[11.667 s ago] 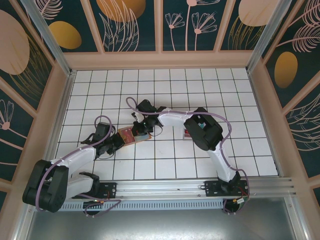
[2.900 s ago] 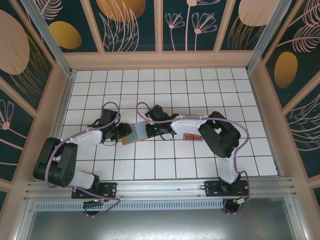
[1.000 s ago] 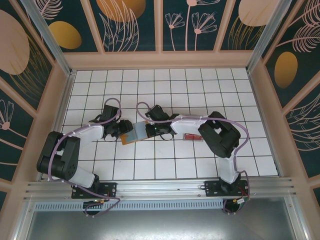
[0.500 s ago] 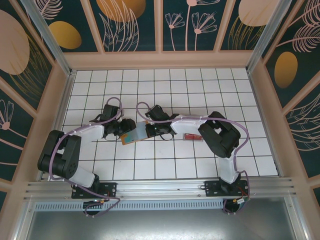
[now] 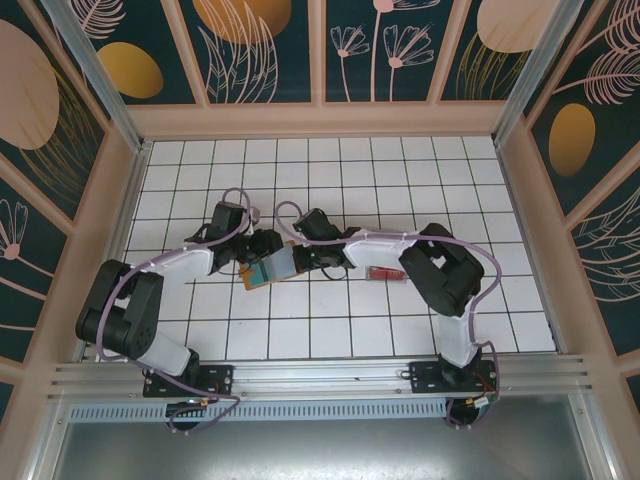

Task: Take the credit cards out of the card holder

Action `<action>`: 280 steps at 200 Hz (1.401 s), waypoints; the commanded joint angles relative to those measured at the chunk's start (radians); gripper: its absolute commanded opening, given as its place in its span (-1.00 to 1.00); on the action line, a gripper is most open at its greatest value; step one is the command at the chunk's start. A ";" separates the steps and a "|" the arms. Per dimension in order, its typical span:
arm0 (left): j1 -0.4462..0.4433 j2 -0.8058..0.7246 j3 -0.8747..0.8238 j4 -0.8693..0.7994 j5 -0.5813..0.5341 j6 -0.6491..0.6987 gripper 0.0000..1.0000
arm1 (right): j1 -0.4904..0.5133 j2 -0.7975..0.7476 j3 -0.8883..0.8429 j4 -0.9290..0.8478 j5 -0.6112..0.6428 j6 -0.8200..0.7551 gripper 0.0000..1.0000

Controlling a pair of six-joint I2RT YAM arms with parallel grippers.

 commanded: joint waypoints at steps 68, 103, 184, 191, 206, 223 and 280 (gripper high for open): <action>0.076 -0.269 -0.130 -0.212 -0.228 -0.007 -0.52 | 0.014 -0.037 0.129 0.012 -0.089 -0.017 -0.94; 0.076 -0.287 -0.190 -0.180 -0.200 -0.044 -0.73 | 0.030 0.023 0.189 0.004 -0.205 -0.023 -0.90; 0.075 -0.269 -0.267 -0.143 -0.154 -0.060 -0.88 | 0.036 0.172 0.313 -0.082 -0.349 -0.033 -0.80; 0.075 -0.267 -0.268 -0.145 -0.156 -0.060 -0.88 | 0.037 0.178 0.316 -0.086 -0.354 -0.031 -0.80; 0.075 -0.261 -0.272 -0.146 -0.160 -0.060 -0.89 | 0.036 0.189 0.319 -0.096 -0.355 -0.026 -0.79; 0.075 -0.246 -0.274 -0.134 -0.154 -0.056 -0.88 | 0.036 0.204 0.327 -0.110 -0.353 -0.025 -0.76; 0.075 -0.216 -0.281 -0.130 -0.165 -0.051 -0.88 | 0.036 0.235 0.348 -0.150 -0.349 -0.017 -0.72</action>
